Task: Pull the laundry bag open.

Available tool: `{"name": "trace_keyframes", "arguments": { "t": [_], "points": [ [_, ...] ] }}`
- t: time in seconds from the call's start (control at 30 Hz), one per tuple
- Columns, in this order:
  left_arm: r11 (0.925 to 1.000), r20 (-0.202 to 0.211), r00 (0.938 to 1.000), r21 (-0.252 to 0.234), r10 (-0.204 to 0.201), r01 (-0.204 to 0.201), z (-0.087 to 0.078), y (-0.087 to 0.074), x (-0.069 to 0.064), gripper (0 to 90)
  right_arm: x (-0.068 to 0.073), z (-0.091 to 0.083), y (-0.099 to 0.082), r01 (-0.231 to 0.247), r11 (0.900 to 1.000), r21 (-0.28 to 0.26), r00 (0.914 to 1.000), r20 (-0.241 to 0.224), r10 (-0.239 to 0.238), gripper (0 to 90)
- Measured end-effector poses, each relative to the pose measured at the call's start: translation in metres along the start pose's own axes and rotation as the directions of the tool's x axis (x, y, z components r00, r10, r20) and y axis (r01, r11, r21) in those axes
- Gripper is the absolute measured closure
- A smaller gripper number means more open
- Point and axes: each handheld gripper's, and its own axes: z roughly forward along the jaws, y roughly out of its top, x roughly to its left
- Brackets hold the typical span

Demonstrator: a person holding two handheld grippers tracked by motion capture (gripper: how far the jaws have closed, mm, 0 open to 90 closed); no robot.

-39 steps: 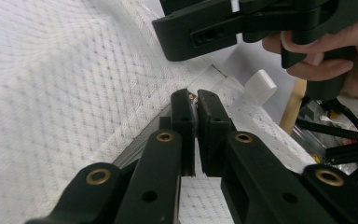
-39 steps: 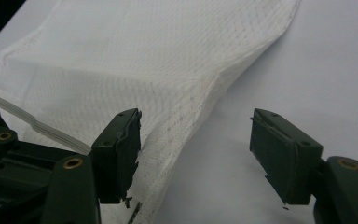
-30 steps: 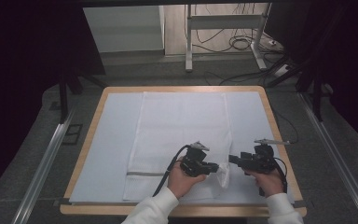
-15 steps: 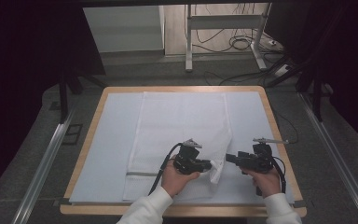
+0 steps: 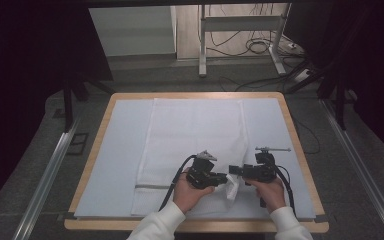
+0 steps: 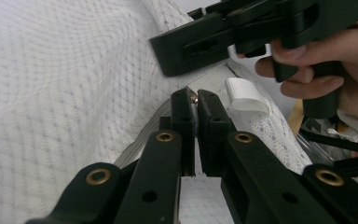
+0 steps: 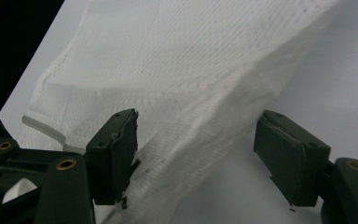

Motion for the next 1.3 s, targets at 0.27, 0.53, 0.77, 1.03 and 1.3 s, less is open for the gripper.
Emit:
{"name": "trace_keyframes", "arguments": {
  "t": [0.27, 0.53, 0.77, 1.03, 1.3],
  "points": [
    [0.9999, 0.001, 1.0, 0.009, 0.007, -0.007, 0.004, 0.0, -0.003, 86.5, 0.004, 0.006, -0.001, 0.034, 0.9993, 0.017, 0.9993, -0.018, -0.034, 47.9],
    [0.9999, 0.003, 1.0, 0.015, 0.005, -0.005, 0.007, 0.0, -0.003, 86.5, 0.004, 0.006, -0.001, 0.076, 0.9964, 0.038, 0.9968, -0.028, -0.075, 73.9],
    [0.9998, 0.011, 0.9999, 0.022, 0.001, -0.001, 0.011, -0.001, -0.003, 86.5, 0.004, 0.005, -0.001, 0.114, 0.9922, 0.049, 0.9927, -0.045, -0.112, 88.0],
    [0.9994, 0.023, 0.9995, 0.026, -0.023, 0.023, 0.013, -0.002, 0.001, 86.6, 0.002, 0.003, -0.001, 0.119, 0.9917, 0.048, 0.992, -0.046, -0.117, 88.2],
    [0.9987, 0.029, 0.9987, 0.03, -0.042, 0.042, 0.014, -0.004, 0.004, 86.6, 0.001, 0.002, -0.002, 0.127, 0.9908, 0.047, 0.9911, -0.046, -0.125, 88.2]
  ]
}}
